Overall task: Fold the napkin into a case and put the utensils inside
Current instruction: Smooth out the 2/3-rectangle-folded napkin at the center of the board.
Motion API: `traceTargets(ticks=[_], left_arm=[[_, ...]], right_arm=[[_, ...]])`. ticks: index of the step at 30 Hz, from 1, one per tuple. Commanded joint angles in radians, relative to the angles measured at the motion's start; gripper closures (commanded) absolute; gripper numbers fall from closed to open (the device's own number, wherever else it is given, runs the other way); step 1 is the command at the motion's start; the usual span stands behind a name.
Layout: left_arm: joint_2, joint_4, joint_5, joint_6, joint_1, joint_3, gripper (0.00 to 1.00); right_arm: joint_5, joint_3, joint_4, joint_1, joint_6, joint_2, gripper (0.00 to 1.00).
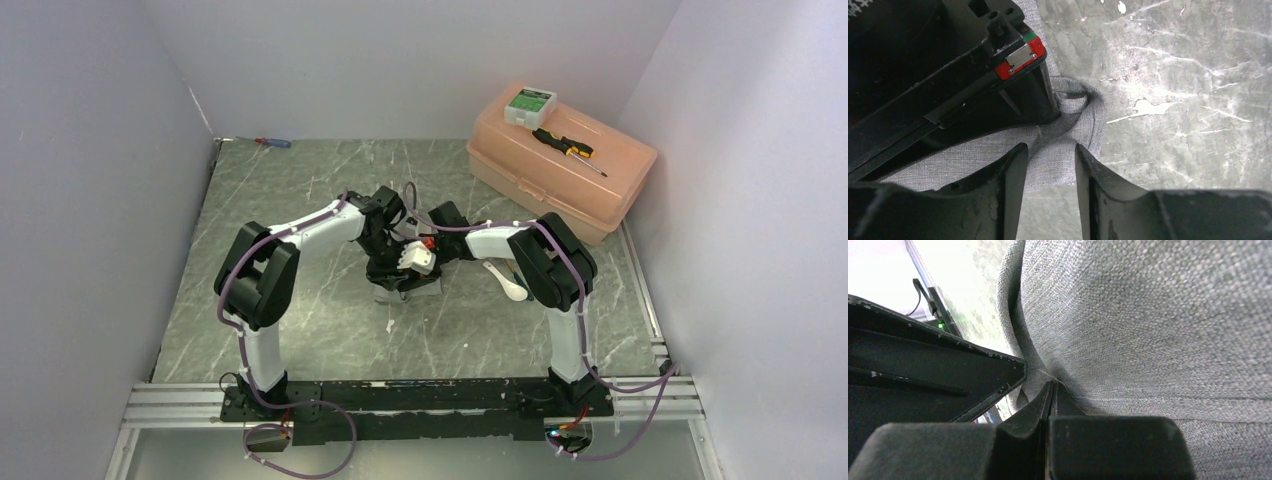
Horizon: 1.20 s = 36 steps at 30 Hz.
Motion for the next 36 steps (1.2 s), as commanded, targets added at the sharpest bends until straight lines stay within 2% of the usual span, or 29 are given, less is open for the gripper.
traceTargets(ticks=[1, 3, 5, 14, 19, 20, 21, 30, 36], left_arm=[[-0.020, 0.013, 0.017, 0.011, -0.014, 0.026, 0.48], [-0.009, 0.017, 0.017, 0.018, -0.022, 0.029, 0.45], [-0.001, 0.002, 0.019, 0.036, -0.031, 0.033, 0.46], [0.034, -0.032, -0.019, 0.137, -0.062, 0.007, 0.63], [0.037, -0.021, -0.056, 0.171, -0.069, -0.016, 0.80], [0.035, -0.014, -0.061, 0.172, -0.070, -0.016, 0.86], [0.029, -0.006, -0.060, 0.168, -0.071, -0.011, 0.96], [0.004, -0.061, 0.010, 0.100, -0.074, 0.115, 0.97], [-0.003, -0.097, 0.035, 0.093, -0.079, 0.130, 0.97]], right_arm=[[0.024, -0.007, -0.004, -0.011, -0.005, -0.010, 1.00], [0.010, -0.012, 0.009, -0.011, 0.003, -0.010, 1.00], [0.005, -0.019, 0.014, -0.012, 0.007, -0.010, 1.00], [-0.020, -0.045, 0.057, -0.022, 0.039, -0.012, 1.00], [-0.024, -0.052, 0.058, -0.022, 0.035, -0.006, 1.00], [-0.020, -0.050, 0.052, -0.022, 0.030, -0.005, 1.00], [-0.014, -0.049, 0.046, -0.022, 0.026, -0.001, 1.00], [0.068, -0.041, -0.015, -0.014, -0.023, 0.019, 1.00], [0.082, -0.033, -0.043, -0.013, -0.042, -0.001, 1.00]])
